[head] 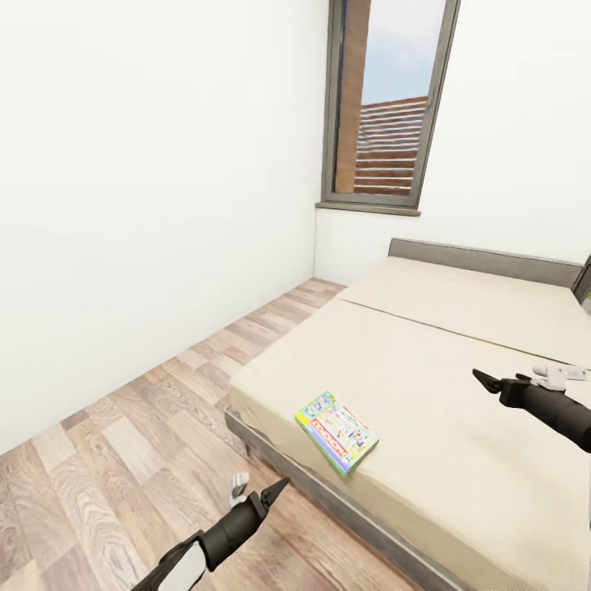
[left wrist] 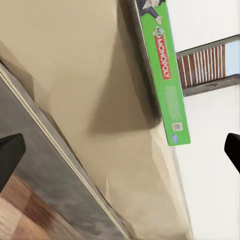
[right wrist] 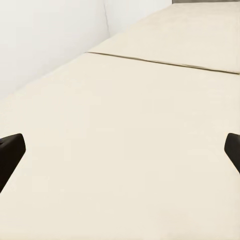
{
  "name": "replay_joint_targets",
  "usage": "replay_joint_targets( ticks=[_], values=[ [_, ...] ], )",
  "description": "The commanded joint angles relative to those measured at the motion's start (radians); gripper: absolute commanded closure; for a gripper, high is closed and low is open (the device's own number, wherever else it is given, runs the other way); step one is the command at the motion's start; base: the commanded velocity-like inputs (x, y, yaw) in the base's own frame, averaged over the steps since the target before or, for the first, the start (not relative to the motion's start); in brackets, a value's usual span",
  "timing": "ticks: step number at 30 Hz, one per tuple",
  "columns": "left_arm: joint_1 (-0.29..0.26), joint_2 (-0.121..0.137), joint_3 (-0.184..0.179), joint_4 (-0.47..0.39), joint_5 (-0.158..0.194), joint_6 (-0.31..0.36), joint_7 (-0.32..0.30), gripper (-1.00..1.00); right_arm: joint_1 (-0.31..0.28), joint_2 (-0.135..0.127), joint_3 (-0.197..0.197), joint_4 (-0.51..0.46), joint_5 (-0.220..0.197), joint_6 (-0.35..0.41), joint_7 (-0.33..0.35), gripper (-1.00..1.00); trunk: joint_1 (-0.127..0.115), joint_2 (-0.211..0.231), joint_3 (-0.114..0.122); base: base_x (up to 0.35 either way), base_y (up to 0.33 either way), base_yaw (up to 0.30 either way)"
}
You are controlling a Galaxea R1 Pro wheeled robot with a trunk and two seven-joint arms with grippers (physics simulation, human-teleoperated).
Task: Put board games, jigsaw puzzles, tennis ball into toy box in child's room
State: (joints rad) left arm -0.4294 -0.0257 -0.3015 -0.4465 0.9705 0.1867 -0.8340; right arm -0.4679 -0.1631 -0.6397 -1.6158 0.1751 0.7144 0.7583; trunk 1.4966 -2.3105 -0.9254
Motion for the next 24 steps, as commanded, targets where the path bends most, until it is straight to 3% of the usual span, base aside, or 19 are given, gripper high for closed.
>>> replay_joint_targets(
  ticks=[1,10,20,24],
  values=[
    [0.000,0.001,-0.003,-0.007,0.011,0.012,-0.005,-1.00,-0.001,0.000,-0.002,-0.001,0.010,0.002,0.010,-1.00,0.000,0.000,-0.001,0.000,0.000,-0.015],
    [0.000,0.001,-0.002,-0.018,0.015,0.014,-0.028,-1.00,-0.001,-0.001,-0.002,-0.001,0.010,-0.002,0.010,-1.00,0.000,0.000,-0.001,0.000,0.000,-0.017],
    [0.001,0.001,0.011,-0.010,0.024,0.016,-0.042,-1.00,-0.001,-0.001,-0.002,-0.001,0.010,-0.005,0.009,-1.00,0.000,0.000,-0.001,0.000,0.000,-0.225],
    [0.001,-0.003,0.011,-0.006,0.081,0.023,-0.036,-1.00,-0.001,-0.001,-0.002,-0.001,0.010,-0.007,0.009,-1.00,0.000,0.000,-0.001,0.000,0.000,-0.241]
  ],
)
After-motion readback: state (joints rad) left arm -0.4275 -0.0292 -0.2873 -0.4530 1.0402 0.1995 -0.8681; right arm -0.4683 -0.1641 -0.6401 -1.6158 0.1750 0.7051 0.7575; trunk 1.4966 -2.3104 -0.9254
